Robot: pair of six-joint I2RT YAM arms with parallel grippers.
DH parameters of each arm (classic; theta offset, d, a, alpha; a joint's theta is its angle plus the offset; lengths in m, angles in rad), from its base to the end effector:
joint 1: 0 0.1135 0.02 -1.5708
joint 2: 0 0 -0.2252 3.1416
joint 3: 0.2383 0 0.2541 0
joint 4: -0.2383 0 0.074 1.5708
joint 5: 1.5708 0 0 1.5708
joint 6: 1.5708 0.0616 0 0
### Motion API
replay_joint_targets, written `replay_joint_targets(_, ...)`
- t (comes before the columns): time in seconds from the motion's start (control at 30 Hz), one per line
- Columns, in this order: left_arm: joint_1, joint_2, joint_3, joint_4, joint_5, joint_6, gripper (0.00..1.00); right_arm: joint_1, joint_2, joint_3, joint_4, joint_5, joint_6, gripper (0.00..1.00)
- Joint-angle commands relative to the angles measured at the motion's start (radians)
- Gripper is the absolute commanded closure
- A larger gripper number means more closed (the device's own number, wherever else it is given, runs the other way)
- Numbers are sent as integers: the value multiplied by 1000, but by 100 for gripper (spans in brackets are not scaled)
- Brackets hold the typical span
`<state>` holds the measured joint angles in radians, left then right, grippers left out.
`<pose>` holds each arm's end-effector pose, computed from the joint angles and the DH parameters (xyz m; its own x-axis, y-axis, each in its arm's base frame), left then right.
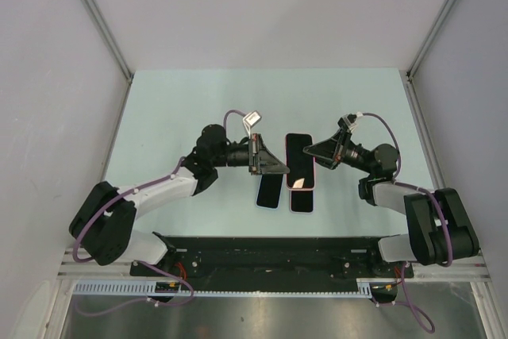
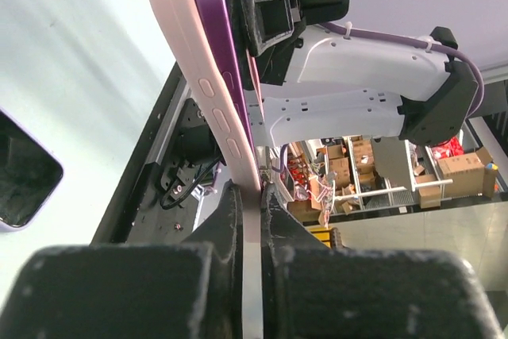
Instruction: Put the phone into the phone case
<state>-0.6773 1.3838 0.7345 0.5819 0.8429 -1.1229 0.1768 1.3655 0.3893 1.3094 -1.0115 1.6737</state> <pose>0.2251 -0.2400 0.2255 -0.9217 -0.0283 -0.3868 0.3846 0.0604 -0.9211 0.2496 0.0976 0.1979 -0.9102 0.3735 -0.1787 -0.2297 -0.0964 0.9685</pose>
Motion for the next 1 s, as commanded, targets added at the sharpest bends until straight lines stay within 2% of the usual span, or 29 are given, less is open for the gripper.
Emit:
replay_joint_targets(0.0, -8, -20, 31, -156, -60, 180, 100, 18, 7, 39, 278, 19, 69, 86)
replay_joint_targets(0.1, -7, -48, 54, -230, -96, 228, 100, 23, 12, 37, 280, 11, 69, 97)
replay_joint_targets(0.17, -2, -60, 59, -232, -99, 227, 97, 26, 1, 37, 280, 4, 67, 100)
replay_joint_targets(0.2, 4, -71, 55, -228, -102, 215, 78, 27, -12, 37, 280, -1, 70, 100)
replay_joint_targets(0.3, 15, -95, 26, -156, -111, 163, 44, 29, -45, 34, 280, 5, 83, 100)
replay_joint_targets(0.47, -1, -88, -21, -21, -55, 60, 37, 27, -66, 34, 280, 54, 101, 100)
replay_joint_targets(0.6, -37, -77, -41, 54, -34, 15, 35, 24, -60, 34, 280, 70, 93, 100)
replay_joint_targets(0.73, -68, -58, -41, 84, -28, -18, 39, 27, -51, 33, 278, 60, 80, 100)
replay_joint_targets(0.8, -79, -51, -37, 52, -25, -29, 49, 18, -49, 29, 277, 51, 74, 100)
replay_joint_targets(0.83, -79, -49, -37, 36, -25, -32, 56, 13, -46, 28, 277, 47, 61, 100)
replay_joint_targets(0.87, -77, -54, -37, 17, -24, -29, 74, 0, -37, 26, 272, 37, 57, 100)
replay_joint_targets(0.9, -77, -57, -34, -58, -37, -14, 84, -8, -31, 22, 269, 31, 54, 100)
replay_joint_targets(0.97, -79, -72, -3, -172, -76, 71, 100, -20, -22, 22, 271, 18, 51, 100)
